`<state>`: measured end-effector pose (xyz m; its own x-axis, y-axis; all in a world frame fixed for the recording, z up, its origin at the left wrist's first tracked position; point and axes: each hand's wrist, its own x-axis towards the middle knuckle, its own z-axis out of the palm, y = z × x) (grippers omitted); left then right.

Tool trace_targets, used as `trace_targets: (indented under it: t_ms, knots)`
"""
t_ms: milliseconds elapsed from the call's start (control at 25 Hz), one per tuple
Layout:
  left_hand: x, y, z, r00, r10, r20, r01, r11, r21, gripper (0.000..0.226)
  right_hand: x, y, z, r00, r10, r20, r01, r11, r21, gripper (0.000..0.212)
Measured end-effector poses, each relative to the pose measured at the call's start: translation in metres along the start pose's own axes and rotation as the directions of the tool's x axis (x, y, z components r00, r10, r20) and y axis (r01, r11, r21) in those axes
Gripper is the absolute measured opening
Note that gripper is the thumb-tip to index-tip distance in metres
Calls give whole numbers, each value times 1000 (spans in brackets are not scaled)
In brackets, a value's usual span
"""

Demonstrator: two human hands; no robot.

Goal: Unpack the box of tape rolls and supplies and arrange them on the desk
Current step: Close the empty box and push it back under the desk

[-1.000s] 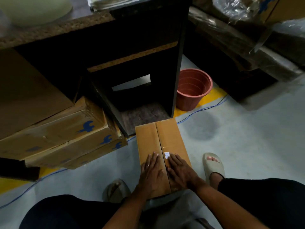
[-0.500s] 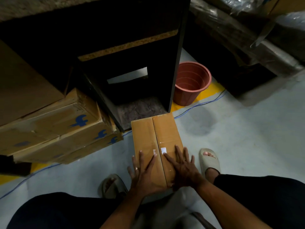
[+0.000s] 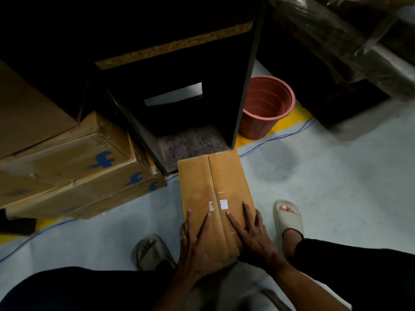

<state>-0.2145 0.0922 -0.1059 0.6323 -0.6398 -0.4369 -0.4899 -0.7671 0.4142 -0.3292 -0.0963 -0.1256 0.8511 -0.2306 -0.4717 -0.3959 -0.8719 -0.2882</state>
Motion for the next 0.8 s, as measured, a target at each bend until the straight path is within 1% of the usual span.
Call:
trace_targets:
  t_ms: [80, 160, 200, 240, 320, 360, 400, 440, 480, 520, 680, 800]
  knots:
    - [0, -4, -6, 1000, -6, -10, 5, 995, -103, 147, 0, 0, -4, 1000, -3, 4, 2, 998, 69, 133]
    - [1, -6, -7, 1000, -8, 14, 10, 990, -144, 144, -3, 2, -11, 1000, -21, -20, 24, 988, 154, 128]
    - [2, -7, -6, 1000, -7, 13, 9, 988, -155, 137, -5, 1, -16, 999, -21, -43, 29, 979, 203, 123]
    - [5, -8, -5, 1000, -7, 0, 7, 983, -182, 125, -4, 2, -16, 997, -16, -79, 35, 968, 250, 116]
    - [11, -8, -1, 998, -36, -55, 19, 958, -287, 90, 0, 0, -15, 986, 3, -165, 47, 954, 295, 92]
    - [18, -8, -1, 995, -68, -71, 42, 947, -319, 77, 5, 0, -14, 978, -6, -211, 69, 953, 294, 77]
    - [25, -9, -2, 993, -93, -72, 65, 942, -331, 72, 12, 0, -15, 972, 17, -233, 57, 950, 308, 67]
    - [33, -10, -4, 992, -107, -60, 81, 938, -337, 72, 18, -1, -18, 973, 94, -212, -7, 925, 380, 63]
    - [40, -13, -6, 993, -113, -35, 94, 932, -351, 74, 23, -2, -21, 974, 168, -155, -88, 901, 425, 63]
    - [45, -15, -8, 993, -117, -10, 105, 925, -365, 76, 28, -1, -23, 973, 200, -114, -132, 889, 439, 65]
    - [53, -14, -11, 986, -163, 26, 160, 905, -395, 84, 35, 0, -25, 978, 188, -90, -129, 886, 445, 74]
    - [44, -13, -12, 990, -143, -6, 130, 912, -390, 89, 29, -4, -22, 980, 173, -101, -113, 895, 432, 82]
